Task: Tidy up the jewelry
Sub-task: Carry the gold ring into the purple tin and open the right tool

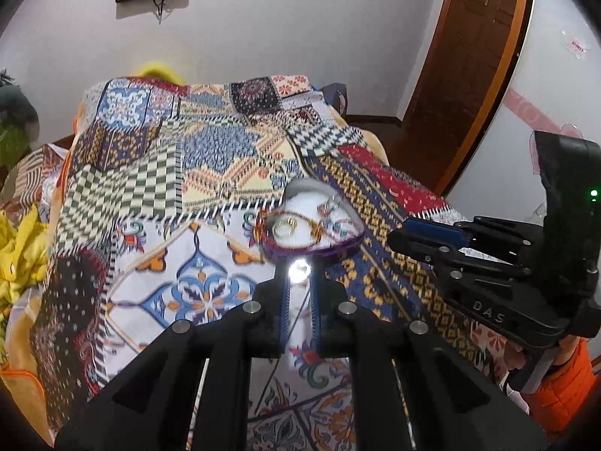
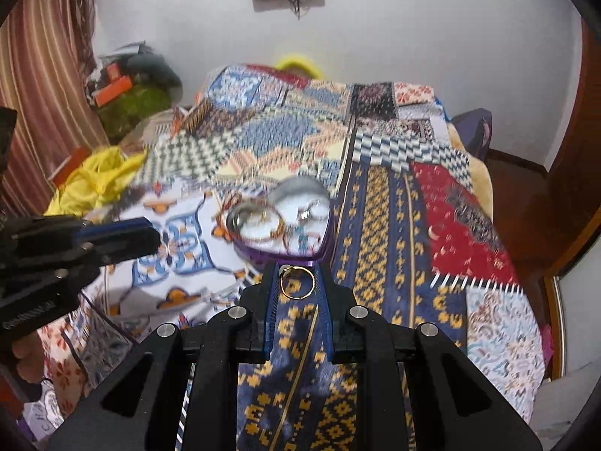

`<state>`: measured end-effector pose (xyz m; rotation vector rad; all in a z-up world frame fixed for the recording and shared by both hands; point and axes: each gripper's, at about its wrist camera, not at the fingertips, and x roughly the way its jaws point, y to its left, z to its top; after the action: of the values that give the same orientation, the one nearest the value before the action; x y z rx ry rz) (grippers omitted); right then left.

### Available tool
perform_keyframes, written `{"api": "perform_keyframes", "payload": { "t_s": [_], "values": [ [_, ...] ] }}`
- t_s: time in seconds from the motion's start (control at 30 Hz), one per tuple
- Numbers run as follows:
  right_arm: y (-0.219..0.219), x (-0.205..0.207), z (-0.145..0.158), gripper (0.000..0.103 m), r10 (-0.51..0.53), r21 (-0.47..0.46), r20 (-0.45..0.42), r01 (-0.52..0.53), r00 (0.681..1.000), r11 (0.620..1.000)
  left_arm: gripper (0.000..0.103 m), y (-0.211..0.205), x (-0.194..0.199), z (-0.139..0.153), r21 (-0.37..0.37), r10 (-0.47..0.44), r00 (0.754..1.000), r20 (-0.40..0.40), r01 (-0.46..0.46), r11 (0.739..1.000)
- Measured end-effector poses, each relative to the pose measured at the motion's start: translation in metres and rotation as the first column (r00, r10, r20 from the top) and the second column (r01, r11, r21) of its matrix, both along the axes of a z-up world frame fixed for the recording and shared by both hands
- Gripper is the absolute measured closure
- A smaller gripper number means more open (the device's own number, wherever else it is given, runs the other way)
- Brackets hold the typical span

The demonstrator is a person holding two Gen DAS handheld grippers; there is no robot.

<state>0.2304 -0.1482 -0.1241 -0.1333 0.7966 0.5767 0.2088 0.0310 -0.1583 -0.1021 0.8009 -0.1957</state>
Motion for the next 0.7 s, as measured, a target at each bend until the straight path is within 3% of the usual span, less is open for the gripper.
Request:
{"api": "perform_keyframes", "payload": {
  "t_s": [0.27, 0.7],
  "values": [
    [0.004, 0.016, 0.011, 0.085, -0.007, 0.034, 0.019, 0.007, 1.000, 0.999, 0.094, -0.001, 0.026, 0.005, -0.014, -0.008, 1.000, 0.011, 0.008, 1.000],
    [0.015, 0.042, -0.009, 0.085, 0.008, 0.035, -0.055, -0.006, 0.998, 0.999, 0.094, -0.008, 0.062, -0.025, -0.010, -0.029, 0.997, -0.067, 0.028, 1.000]
  ]
}}
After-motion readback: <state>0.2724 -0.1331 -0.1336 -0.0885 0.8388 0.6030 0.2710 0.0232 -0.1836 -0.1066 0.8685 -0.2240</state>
